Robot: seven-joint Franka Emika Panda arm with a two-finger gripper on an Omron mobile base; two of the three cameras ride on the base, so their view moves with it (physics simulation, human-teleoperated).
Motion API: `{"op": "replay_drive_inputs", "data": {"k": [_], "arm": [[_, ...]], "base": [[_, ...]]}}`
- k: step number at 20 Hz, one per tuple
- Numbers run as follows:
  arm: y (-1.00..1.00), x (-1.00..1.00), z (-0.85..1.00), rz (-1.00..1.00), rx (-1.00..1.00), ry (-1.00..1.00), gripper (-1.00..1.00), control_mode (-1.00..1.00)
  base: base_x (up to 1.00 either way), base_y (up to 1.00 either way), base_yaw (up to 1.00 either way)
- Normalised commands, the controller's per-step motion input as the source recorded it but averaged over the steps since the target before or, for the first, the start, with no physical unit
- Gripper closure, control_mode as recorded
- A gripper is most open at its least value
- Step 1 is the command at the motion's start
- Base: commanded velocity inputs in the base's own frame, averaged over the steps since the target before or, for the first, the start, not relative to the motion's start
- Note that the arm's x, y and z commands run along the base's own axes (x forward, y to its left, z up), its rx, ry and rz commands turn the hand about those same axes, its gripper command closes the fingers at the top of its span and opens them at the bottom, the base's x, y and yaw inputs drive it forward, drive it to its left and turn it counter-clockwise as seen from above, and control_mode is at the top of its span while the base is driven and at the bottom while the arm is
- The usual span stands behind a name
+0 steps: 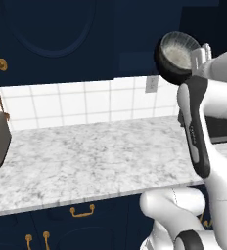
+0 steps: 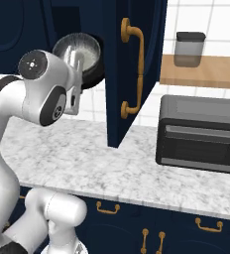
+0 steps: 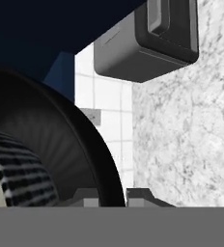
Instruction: Pick up the bowls on the counter and stack them on top of one another in the open cabinet. Place the smaller bowl on top of the larger bowl.
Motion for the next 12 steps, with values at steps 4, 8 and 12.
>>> {"op": "replay_drive_inputs", "data": {"k": [4, 8, 12], "arm": [[0.00, 0.80, 0.05, -0.06, 0.00, 0.14, 1.00, -1.00], [0.00, 0.76, 0.00, -0.02, 0.00, 0.12, 1.00, -1.00], [0.00, 0.68, 0.00, 0.00, 0.00, 0.07, 1.00, -1.00]], "base": [[0.00, 0.00, 0.00], [0.00, 0.00, 0.00], [0.00, 0.00, 0.00]]}}
